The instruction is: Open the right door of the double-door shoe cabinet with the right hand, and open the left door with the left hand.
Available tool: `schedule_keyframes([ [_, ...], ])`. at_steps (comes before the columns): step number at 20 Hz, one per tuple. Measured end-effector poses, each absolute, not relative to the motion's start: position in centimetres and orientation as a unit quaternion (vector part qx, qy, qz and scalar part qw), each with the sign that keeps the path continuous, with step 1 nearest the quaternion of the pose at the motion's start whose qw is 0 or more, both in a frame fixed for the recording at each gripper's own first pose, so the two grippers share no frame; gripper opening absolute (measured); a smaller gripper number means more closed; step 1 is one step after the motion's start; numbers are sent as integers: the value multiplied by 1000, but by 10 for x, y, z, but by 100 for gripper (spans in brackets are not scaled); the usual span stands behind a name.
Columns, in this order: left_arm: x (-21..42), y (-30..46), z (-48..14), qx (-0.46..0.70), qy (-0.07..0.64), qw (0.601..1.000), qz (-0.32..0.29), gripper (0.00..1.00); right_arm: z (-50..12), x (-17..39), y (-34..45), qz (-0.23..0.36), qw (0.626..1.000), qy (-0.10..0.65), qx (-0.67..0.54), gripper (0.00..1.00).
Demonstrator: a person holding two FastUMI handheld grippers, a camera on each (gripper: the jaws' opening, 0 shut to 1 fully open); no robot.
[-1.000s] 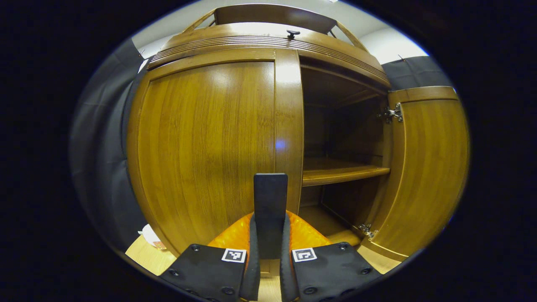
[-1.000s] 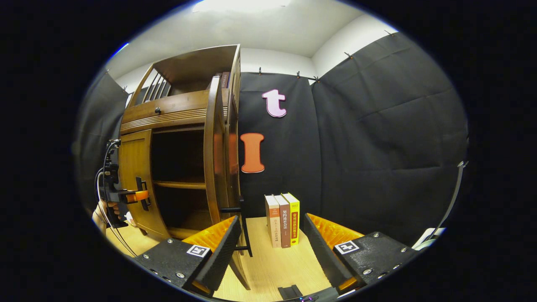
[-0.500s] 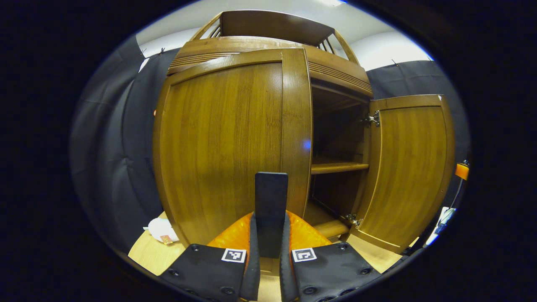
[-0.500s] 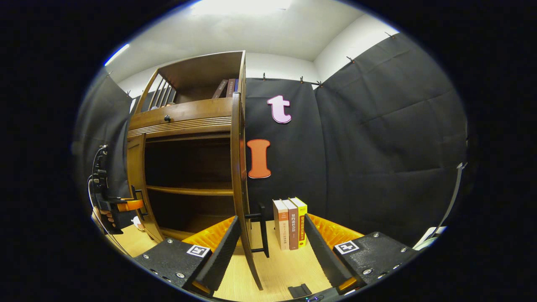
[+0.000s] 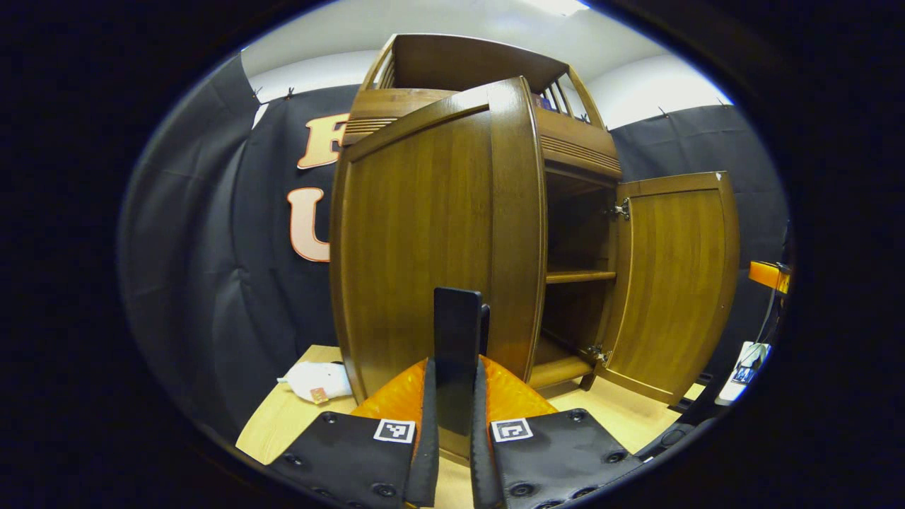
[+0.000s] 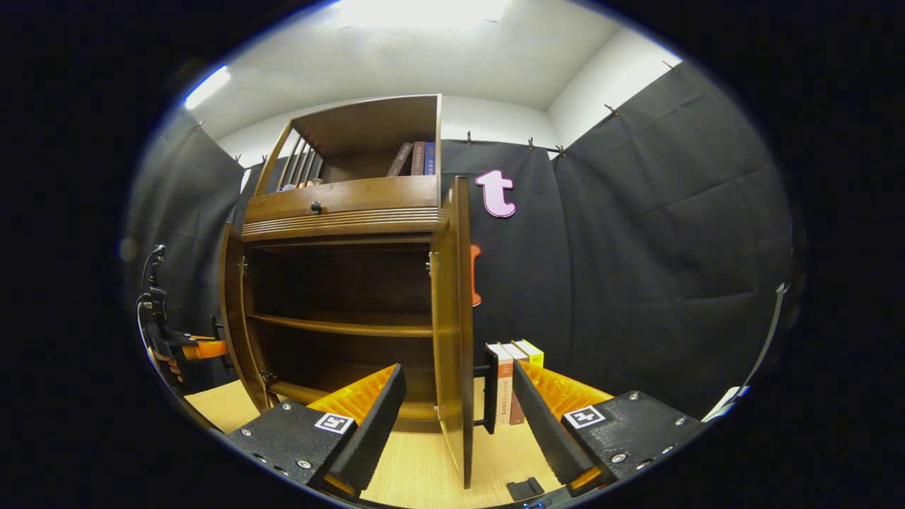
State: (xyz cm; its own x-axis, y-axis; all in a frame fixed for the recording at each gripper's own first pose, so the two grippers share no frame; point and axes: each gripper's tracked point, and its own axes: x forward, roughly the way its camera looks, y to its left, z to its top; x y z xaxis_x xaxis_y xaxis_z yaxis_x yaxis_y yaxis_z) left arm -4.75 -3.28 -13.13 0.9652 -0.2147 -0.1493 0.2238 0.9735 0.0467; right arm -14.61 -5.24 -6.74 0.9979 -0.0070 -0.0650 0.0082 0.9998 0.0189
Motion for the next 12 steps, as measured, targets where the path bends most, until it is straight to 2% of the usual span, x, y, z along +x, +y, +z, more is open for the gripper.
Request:
schedule_keyframes([
  [2, -56, -15, -126, 36, 69, 992, -98, 25, -66, -146, -42, 6, 999, 32, 10, 92],
  [3, -59, -7, -126, 43, 68, 992, -92, 19, -65, -148, -36, 10, 999, 31, 10, 92],
  [4, -61, -1, -125, 47, 65, 993, -86, 17, -64, -149, -31, 14, 999, 30, 10, 92],
  [6, -65, 11, -123, 49, 63, 994, -76, 19, -63, -149, -25, 19, 999, 29, 12, 92],
  [7, -67, 16, -121, 49, 63, 994, -75, 12, -62, -148, -20, 23, 999, 29, 14, 92],
  [12, -71, 35, -120, 46, 62, 994, -77, 13, -60, -148, -8, 35, 999, 27, 14, 92],
])
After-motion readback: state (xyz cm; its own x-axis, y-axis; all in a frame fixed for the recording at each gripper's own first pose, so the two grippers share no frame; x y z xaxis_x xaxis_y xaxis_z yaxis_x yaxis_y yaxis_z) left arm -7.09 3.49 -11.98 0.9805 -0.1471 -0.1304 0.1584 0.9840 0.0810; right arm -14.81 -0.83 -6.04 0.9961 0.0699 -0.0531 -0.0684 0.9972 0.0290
